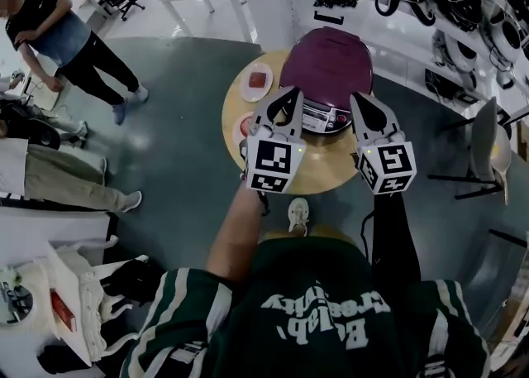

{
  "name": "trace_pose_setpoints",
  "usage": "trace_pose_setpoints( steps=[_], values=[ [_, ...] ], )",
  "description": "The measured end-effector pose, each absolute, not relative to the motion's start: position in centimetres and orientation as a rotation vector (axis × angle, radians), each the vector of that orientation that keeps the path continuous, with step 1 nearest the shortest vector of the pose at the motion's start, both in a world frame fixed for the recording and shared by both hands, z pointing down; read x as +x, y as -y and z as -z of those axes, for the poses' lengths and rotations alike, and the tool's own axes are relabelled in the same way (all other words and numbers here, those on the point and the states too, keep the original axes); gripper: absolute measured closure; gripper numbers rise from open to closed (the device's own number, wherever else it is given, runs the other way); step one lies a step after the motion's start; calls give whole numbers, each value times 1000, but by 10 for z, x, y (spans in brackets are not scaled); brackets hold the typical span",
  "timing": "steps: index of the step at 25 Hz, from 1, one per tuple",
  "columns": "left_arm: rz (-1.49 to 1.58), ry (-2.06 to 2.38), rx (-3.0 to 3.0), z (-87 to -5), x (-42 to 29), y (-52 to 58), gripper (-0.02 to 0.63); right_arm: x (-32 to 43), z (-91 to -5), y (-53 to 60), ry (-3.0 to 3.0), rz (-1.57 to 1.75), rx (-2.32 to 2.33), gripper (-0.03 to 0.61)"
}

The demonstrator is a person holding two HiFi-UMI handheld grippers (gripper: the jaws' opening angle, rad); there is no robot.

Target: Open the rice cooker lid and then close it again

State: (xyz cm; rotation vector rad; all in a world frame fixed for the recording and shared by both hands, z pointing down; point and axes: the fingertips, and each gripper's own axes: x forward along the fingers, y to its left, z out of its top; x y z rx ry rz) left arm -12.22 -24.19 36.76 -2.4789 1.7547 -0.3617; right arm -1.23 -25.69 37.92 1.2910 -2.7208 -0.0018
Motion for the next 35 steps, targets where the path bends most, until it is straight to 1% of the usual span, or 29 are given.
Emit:
trace_pose_setpoints(
  steps=[6, 13, 20, 35],
  values=[
    [388, -1719, -2546, -391, -135, 284, 614, -31, -404, 290, 2669, -56, 1275, 574],
    [564, -1616, -2635, -434, -124, 300, 614, -38, -442, 304, 2587, -120, 1190, 575],
    [638, -1580, -2703, -466, -116, 299, 614, -43, -467, 300, 2566, -196, 1108, 575],
    [827, -1541, -2760, -507, -105, 284, 614, -61, -510, 280, 2442, -310, 987, 575]
  ],
)
